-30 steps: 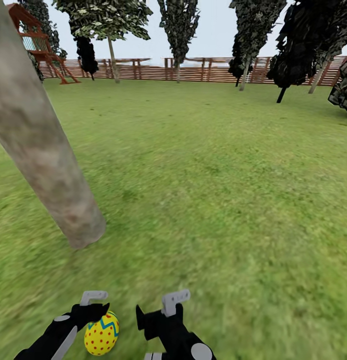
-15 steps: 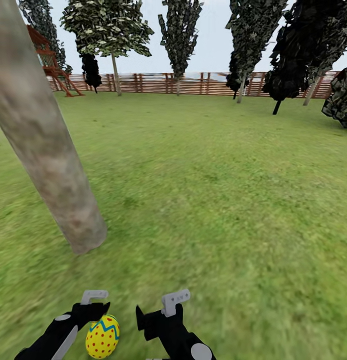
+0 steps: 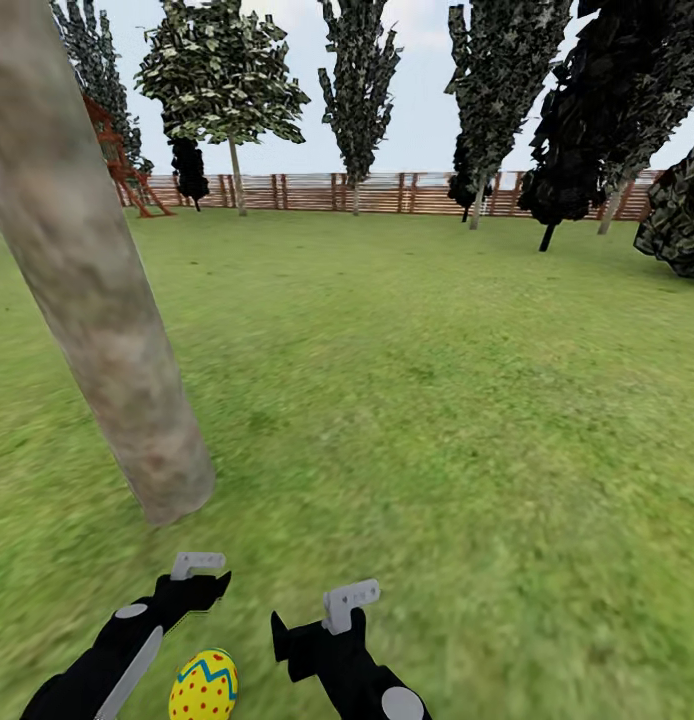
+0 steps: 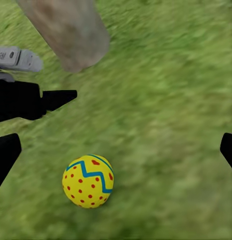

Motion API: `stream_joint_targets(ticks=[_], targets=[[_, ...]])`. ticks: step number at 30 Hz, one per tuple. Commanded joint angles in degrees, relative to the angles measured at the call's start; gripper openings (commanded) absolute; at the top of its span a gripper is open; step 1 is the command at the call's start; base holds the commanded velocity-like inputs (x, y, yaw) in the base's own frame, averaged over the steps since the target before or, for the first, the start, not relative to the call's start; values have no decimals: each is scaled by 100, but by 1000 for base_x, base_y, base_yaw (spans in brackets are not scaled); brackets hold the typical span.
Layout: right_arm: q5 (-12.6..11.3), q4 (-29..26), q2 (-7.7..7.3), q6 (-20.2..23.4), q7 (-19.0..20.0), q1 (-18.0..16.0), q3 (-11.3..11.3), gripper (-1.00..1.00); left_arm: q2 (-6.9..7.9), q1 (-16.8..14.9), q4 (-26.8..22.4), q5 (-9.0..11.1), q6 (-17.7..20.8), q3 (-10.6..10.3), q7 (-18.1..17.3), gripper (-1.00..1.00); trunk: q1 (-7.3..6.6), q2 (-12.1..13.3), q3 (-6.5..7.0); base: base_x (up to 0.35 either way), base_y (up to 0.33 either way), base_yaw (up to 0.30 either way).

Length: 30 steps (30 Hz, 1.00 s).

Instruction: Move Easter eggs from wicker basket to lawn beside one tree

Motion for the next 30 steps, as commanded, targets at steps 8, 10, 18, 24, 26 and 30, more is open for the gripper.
stream_joint_targets(ticks=[8,10,18,24,26,30], targets=[[-84,2,-2,10,-47,-7,0,100,47,60,-474,24,326,16,4,100,-21,9,173,0,0,0],[-88,7,-2,7,-46,-9,-4,100,55,81,-535,21,411,18,5,100,-27,11,217,0,0,0],[-83,1,-2,11,-66,-5,0,100,73,103,-644,19,1015,28,5,100,-164,255,369,0,0,0],[-62,-33,6,15,-106,-5,-58,100,117,104,-980,27,1807,38,5,100,-295,495,477,0,0,0],[-80,-37,17,40,-144,-5,-149,100,135,104,-1101,27,2003,39,5,100,-339,576,513,0,0,0],[-241,-40,38,118,-370,-5,-349,100,148,104,-1189,25,2147,40,5,100,-427,736,584,0,0,0]])
